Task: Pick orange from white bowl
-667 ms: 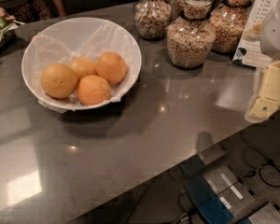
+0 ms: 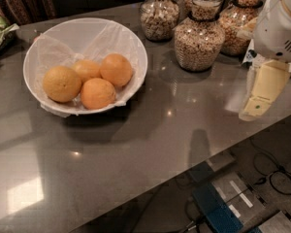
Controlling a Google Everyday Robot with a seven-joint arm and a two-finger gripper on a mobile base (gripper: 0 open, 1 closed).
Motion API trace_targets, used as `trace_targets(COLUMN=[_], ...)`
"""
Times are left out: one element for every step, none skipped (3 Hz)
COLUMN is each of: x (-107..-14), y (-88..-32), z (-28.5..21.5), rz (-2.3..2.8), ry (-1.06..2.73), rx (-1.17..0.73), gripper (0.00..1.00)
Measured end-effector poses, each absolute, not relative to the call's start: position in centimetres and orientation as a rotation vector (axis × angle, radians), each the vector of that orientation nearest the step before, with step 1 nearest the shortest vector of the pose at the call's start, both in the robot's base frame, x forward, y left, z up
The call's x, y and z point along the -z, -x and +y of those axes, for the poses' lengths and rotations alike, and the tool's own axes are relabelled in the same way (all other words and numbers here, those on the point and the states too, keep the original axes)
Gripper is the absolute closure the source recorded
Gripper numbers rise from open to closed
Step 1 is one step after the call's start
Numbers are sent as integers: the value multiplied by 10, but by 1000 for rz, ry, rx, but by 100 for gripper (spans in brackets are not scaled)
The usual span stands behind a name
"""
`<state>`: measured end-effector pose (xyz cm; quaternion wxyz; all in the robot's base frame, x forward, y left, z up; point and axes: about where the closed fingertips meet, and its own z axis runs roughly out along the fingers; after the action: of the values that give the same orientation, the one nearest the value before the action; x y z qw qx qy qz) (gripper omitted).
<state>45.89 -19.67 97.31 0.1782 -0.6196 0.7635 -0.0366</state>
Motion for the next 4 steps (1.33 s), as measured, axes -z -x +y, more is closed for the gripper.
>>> trace_targets(x=[-968,-962,-962,-973], y=[-491,-525,-525,-541], z=[-162,-128,-128,-113], rz=[2024,1930,1928,1840], ry=[1825,1860,1861,1899], rx=[96,39,40,86], gripper=[0,0,0,0])
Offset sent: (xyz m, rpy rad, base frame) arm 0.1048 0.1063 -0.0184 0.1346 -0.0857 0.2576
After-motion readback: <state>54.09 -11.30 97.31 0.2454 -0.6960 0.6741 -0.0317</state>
